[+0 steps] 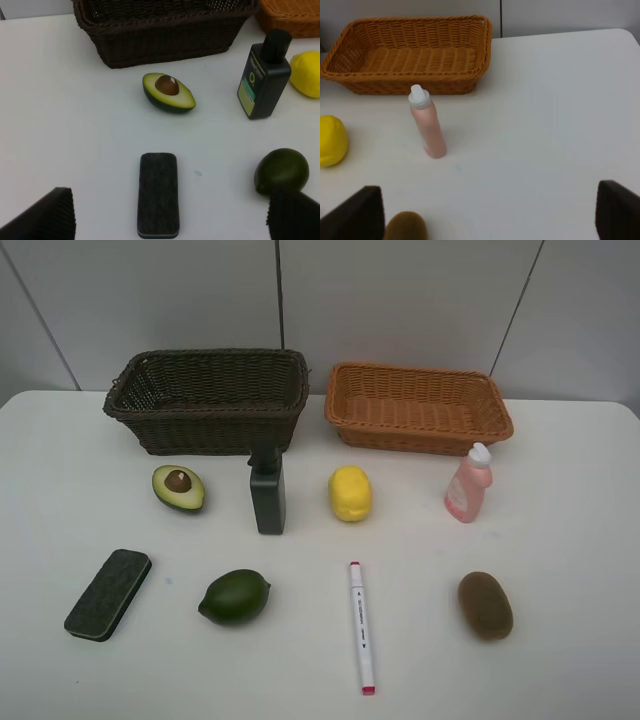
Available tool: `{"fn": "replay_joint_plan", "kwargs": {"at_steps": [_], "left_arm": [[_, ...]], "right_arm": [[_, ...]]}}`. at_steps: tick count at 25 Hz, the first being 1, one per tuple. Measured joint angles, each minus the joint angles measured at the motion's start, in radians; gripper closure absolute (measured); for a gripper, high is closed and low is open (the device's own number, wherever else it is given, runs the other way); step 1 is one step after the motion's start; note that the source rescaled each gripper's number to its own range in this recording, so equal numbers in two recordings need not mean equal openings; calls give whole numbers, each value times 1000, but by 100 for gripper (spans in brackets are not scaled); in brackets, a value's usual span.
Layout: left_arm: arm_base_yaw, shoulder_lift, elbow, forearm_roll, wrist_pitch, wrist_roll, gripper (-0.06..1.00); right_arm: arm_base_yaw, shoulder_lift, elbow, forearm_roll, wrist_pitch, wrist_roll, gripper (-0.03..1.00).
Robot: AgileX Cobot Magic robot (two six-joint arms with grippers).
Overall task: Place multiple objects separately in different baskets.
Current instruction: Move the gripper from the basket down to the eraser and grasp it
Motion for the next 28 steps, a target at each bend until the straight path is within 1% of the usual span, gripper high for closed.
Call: {"fn": "replay_joint_plan", "kwargs": {"at_steps": [15,17,19,21,26,28], "left_arm": [[0,0,0,0,0,0,-6],[0,11,0,0,0,-12,-6],[0,59,0,-2,0,-29,-6],[0,148,-6,-3,1,-39,-6],[0,446,-48,-3,-1,-67,-6],[0,588,-80,-3,-2,-55,-6]], "right_arm": [[0,0,0,0,0,0,-3],[0,0,0,0,0,0,-3],[0,0,0,0,0,0,-3],[0,0,0,0,0,0,-3],[0,0,0,0,0,0,-3],[0,0,0,0,0,0,-3]]}}
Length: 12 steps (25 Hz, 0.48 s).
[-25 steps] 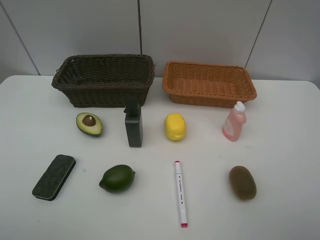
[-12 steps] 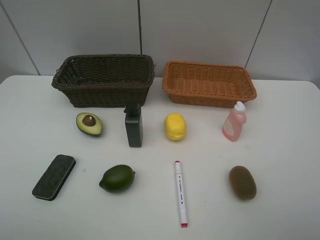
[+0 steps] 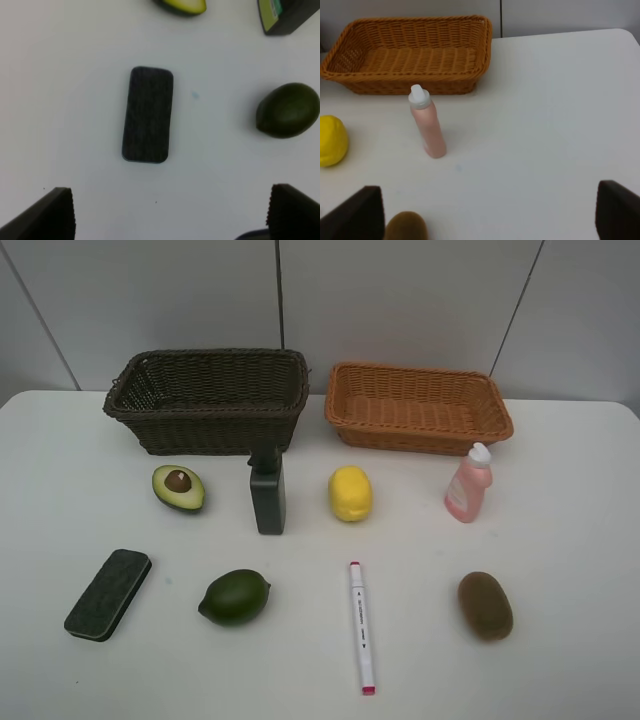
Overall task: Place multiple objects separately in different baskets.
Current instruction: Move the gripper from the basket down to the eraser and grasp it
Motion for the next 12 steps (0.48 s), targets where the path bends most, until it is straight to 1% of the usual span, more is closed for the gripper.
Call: {"fn": "replay_joint_plan", "kwargs": {"at_steps": [4,8,12], "left_arm": [[0,258,-57,-1,0,78,-6],[0,490,-114,-2,16,113,-6],[0,680,-160,0,10,150,-6]], "right_arm": [[0,0,0,0,0,0,-3],[0,0,0,0,0,0,-3],[0,0,0,0,0,0,-3]]}}
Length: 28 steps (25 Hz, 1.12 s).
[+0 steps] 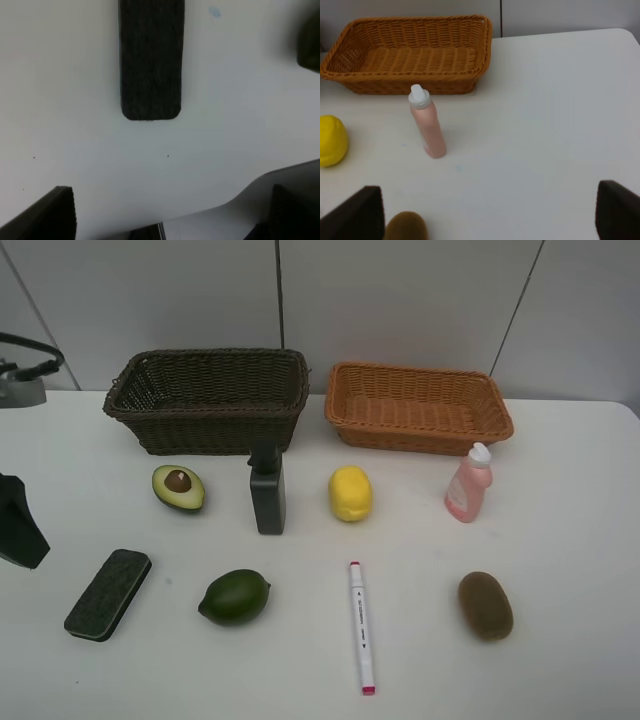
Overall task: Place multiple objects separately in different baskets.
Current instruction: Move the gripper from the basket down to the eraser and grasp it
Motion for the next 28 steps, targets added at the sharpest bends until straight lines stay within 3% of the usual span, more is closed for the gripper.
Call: {"fn": "replay_joint_plan", "kwargs": {"at_steps": [4,8,18,23,28], "left_arm": [[-20,122,-22,16,-46,23,-6],[-106,204,-24,48,-148,26,-6],[-232,342,-24,95,-348,-65,-6],[-244,428,-24,160,-421,-154,-6],[-244,508,-25,179,-442,-175,-6]], "right_arm": [[0,0,0,0,0,0,-3],[0,0,0,0,0,0,-3],[0,0,0,0,0,0,-3],[0,0,0,0,0,0,-3],[0,0,0,0,0,0,-3]]}}
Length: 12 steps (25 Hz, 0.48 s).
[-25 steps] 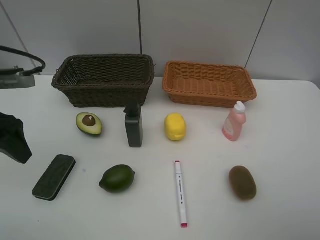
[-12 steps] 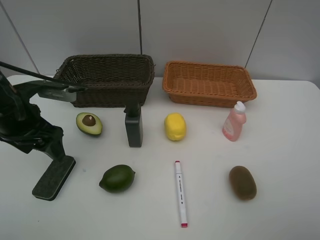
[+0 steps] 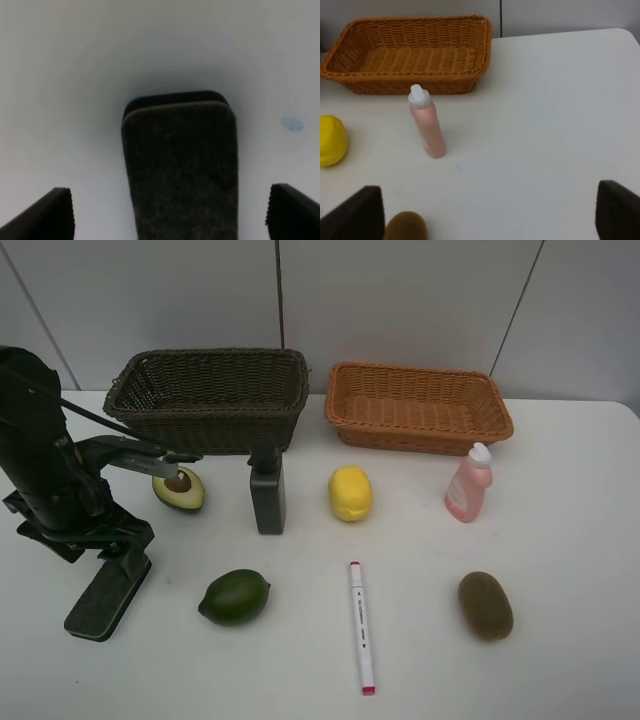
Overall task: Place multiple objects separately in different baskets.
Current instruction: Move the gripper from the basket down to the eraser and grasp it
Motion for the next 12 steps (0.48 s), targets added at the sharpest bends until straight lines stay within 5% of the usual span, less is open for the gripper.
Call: {"fn": "replay_joint_plan", "kwargs": {"at_steps": [12], "left_arm": [[0,115,-2,5,-77,-23,0]], "right_arm": [[0,0,0,0,0,0,-3]]}}
